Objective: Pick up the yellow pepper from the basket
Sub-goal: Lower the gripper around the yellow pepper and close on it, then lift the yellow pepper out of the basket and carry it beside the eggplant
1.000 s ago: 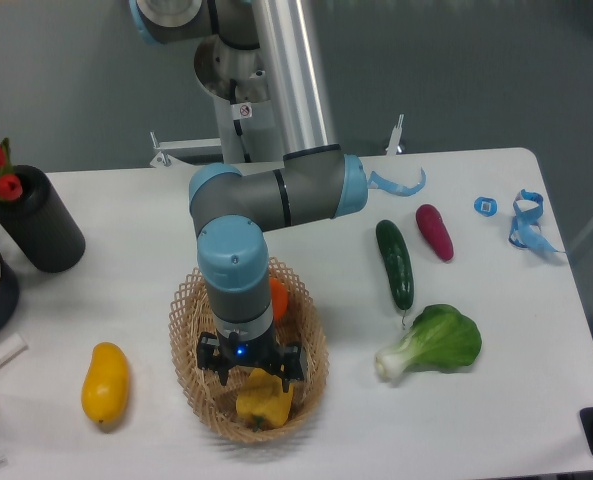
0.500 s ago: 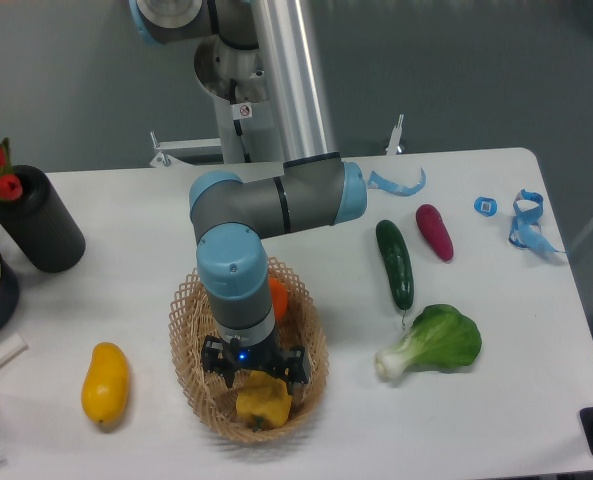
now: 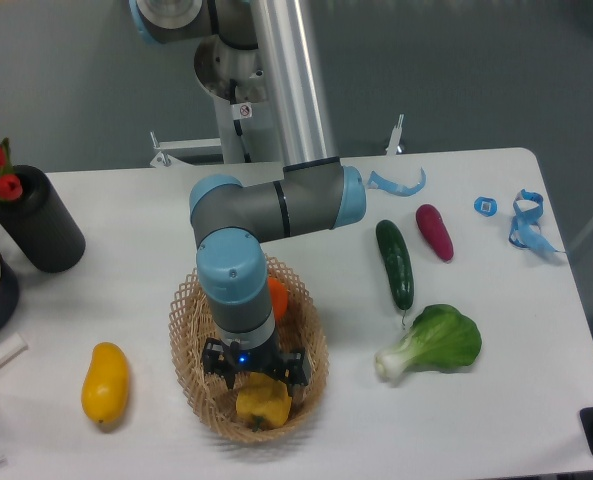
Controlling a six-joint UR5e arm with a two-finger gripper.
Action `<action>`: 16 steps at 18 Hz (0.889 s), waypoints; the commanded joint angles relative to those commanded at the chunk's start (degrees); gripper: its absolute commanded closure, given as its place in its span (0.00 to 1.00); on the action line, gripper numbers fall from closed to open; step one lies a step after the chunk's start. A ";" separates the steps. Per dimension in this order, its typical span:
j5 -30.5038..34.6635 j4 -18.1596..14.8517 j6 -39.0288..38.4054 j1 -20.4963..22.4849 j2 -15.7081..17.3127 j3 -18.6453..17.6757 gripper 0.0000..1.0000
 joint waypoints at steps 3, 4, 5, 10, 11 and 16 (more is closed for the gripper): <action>0.00 0.00 0.00 0.00 -0.09 0.26 0.34; 0.00 0.00 0.00 0.00 -0.09 0.26 0.39; 0.00 0.00 0.00 0.00 -0.09 0.18 0.42; -0.08 0.00 0.26 -0.09 0.17 0.26 0.54; -0.17 0.00 0.79 -0.09 0.35 0.26 0.54; -0.26 -0.18 3.95 0.00 2.19 0.62 0.56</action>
